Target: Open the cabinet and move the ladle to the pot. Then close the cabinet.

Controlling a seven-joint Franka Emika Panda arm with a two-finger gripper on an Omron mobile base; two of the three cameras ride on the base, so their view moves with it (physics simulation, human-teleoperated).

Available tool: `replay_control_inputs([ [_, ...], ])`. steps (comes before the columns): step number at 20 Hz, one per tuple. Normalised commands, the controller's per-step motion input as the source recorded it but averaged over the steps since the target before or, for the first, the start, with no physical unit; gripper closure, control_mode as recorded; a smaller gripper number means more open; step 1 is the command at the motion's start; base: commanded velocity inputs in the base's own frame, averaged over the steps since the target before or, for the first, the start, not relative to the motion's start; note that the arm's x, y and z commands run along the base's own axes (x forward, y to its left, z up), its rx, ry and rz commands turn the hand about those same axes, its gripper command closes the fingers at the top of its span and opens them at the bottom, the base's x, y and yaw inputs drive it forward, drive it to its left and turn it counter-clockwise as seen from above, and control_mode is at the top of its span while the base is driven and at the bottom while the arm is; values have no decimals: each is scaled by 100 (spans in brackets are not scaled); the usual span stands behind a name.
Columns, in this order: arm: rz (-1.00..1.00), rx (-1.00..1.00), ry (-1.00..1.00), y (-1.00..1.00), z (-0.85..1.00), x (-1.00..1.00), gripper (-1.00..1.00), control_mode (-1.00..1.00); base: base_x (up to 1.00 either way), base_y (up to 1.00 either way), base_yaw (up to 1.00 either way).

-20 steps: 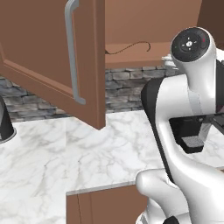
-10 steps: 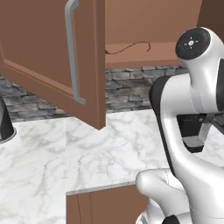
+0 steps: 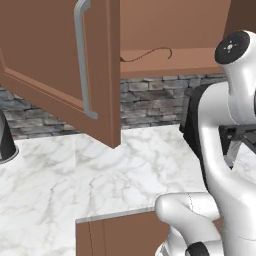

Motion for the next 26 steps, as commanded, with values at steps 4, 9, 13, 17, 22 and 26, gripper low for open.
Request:
replay_control_inputs([
  [4,-19,0,0,-54,0,-35,-100,-100,0,0,0],
  [9,-2,4,0,18,1,-31,-100,-100,0,0,0],
  [13,16,18,0,68,2,-20,-100,-100,0,0,0],
  [17,23,24,0,75,8,2,-100,-100,0,0,0],
  [22,21,33,5,51,13,57,-100,-100,0,0,0],
  [26,18,37,8,30,8,79,-100,-100,0,0,0],
])
